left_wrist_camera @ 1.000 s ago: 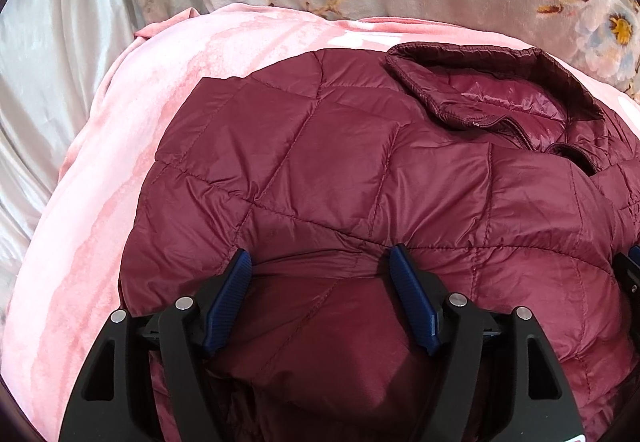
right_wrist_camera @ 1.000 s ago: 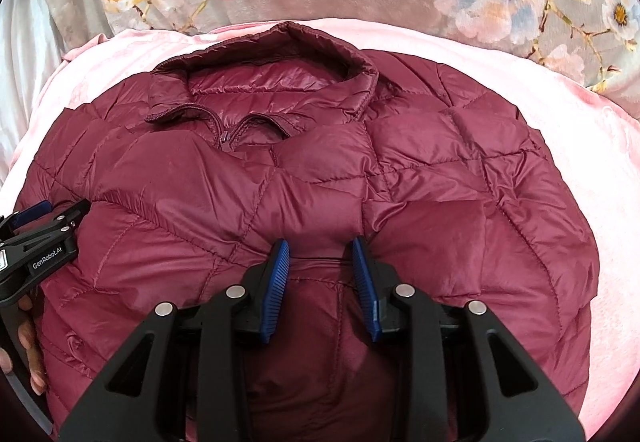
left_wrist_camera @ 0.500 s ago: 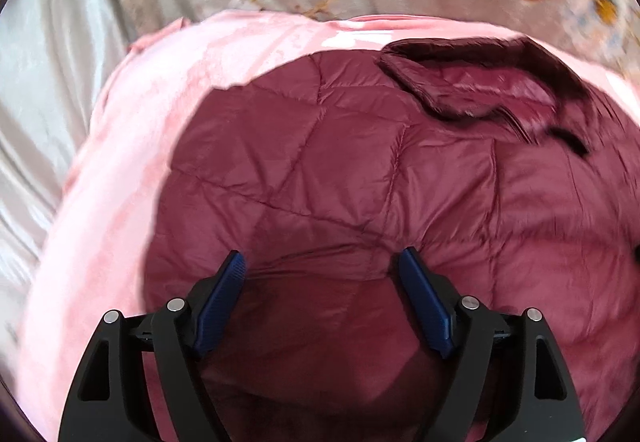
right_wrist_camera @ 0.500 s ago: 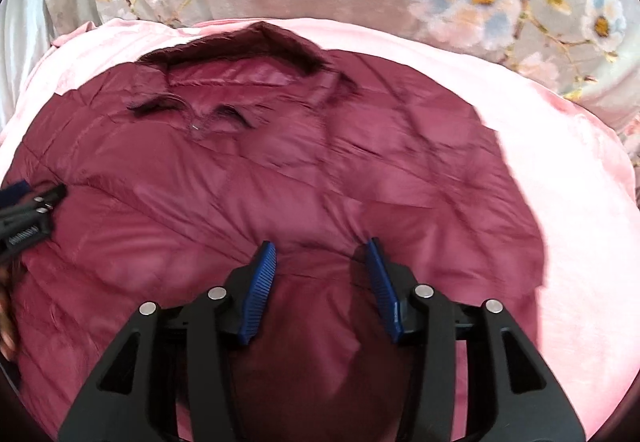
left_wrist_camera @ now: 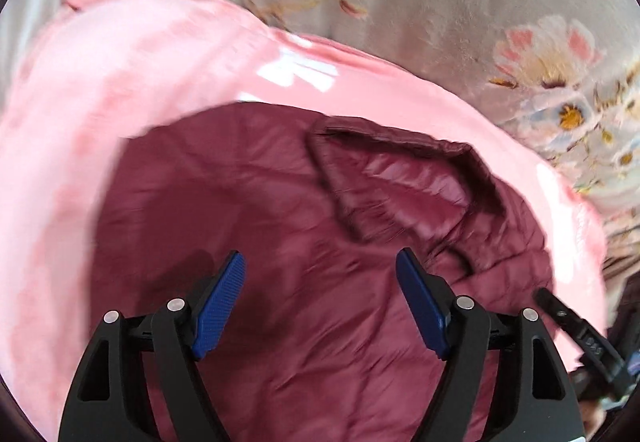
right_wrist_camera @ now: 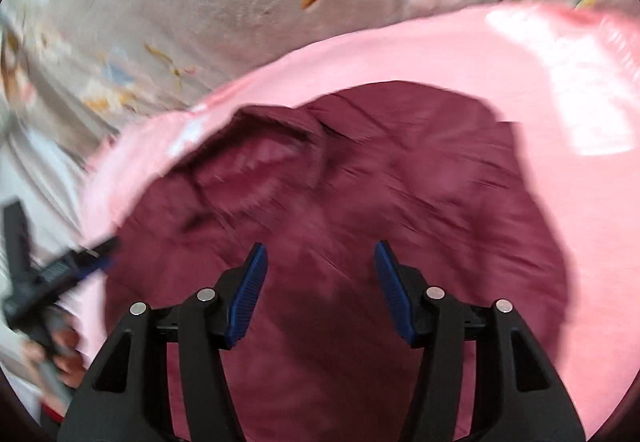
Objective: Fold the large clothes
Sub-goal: 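Grasp the hem with both grippers, fold it up toward the collar, release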
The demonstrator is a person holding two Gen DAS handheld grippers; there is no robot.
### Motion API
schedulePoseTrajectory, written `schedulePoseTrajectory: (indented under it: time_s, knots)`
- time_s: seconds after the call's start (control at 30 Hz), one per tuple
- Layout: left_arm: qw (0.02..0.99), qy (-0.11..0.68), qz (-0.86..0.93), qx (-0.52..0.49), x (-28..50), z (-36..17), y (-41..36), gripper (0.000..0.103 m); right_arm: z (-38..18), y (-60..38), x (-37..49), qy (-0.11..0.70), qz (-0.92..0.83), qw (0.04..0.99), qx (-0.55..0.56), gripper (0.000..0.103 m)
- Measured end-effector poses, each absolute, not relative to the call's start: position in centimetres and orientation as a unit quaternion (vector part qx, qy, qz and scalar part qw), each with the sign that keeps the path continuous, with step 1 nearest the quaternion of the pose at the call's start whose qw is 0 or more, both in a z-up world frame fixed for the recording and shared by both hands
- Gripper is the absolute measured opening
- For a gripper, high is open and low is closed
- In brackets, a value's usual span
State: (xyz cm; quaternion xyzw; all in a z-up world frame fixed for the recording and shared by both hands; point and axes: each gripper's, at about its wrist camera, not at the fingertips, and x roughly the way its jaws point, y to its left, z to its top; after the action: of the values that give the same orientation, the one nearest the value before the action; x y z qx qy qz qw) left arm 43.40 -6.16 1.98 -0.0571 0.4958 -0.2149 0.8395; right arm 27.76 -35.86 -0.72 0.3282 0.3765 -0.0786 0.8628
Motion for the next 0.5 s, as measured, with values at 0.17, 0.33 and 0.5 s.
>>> schedulePoseTrajectory:
  time_s: [0.17,0.33,0.5]
  knots:
    - [0.81,0.53,-0.231,-0.098,46.5,-0.6,-8.7,0.074,-2.1,-38.1,31.6,0.372,-0.079,0.848,0.37,0.054]
    - [0.787,0.554,-0.241,-0.128,47.8,-2.3,-9.5,0.069,-4.6,-38.2,33.3,0.391,-0.074,0.822,0.408,0.056]
    - [0.78,0.561,-0.258,-0.098,47.8,-2.5,-10.8,0.023,-4.7,-36.1,34.8,0.405,0.003,0.809,0.425,0.028]
